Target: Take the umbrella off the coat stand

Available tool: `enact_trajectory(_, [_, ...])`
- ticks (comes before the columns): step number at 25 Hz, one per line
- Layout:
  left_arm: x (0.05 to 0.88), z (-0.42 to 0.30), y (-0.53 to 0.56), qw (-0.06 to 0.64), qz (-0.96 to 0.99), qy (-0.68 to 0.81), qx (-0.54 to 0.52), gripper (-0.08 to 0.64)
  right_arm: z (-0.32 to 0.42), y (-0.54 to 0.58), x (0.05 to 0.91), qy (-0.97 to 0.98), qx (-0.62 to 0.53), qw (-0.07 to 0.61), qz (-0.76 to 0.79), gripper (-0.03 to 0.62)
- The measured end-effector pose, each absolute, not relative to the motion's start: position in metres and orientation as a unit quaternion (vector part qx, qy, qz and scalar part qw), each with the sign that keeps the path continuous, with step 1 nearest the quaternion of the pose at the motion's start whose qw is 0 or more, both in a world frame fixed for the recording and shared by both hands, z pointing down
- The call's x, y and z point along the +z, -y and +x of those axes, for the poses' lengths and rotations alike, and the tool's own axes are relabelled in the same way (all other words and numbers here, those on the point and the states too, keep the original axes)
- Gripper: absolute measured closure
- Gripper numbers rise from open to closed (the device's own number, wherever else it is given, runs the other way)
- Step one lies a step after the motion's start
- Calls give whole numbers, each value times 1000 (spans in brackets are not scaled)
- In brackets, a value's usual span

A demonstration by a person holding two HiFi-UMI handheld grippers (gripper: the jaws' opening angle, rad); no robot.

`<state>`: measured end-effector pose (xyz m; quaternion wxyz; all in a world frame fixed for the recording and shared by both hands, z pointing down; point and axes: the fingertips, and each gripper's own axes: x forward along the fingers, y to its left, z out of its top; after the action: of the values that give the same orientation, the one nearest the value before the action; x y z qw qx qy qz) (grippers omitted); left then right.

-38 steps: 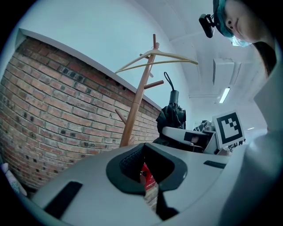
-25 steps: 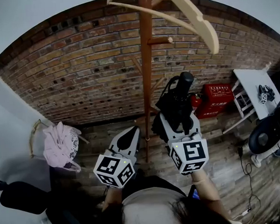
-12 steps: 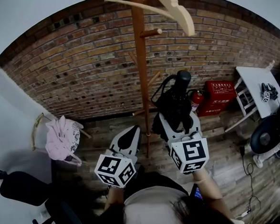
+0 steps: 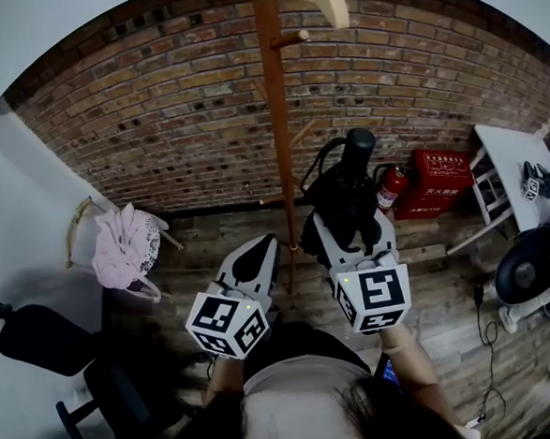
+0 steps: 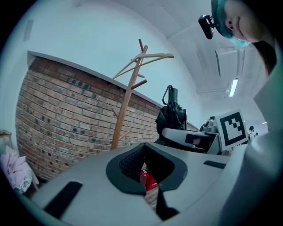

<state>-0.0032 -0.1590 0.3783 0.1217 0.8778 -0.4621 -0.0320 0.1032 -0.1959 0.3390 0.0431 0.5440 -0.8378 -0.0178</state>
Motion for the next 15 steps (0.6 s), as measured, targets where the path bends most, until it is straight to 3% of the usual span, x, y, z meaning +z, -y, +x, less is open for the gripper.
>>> enact_trajectory(15, [369,-9,163,99,873,477,-25,551,91,198,344,846,-23,45,531,316])
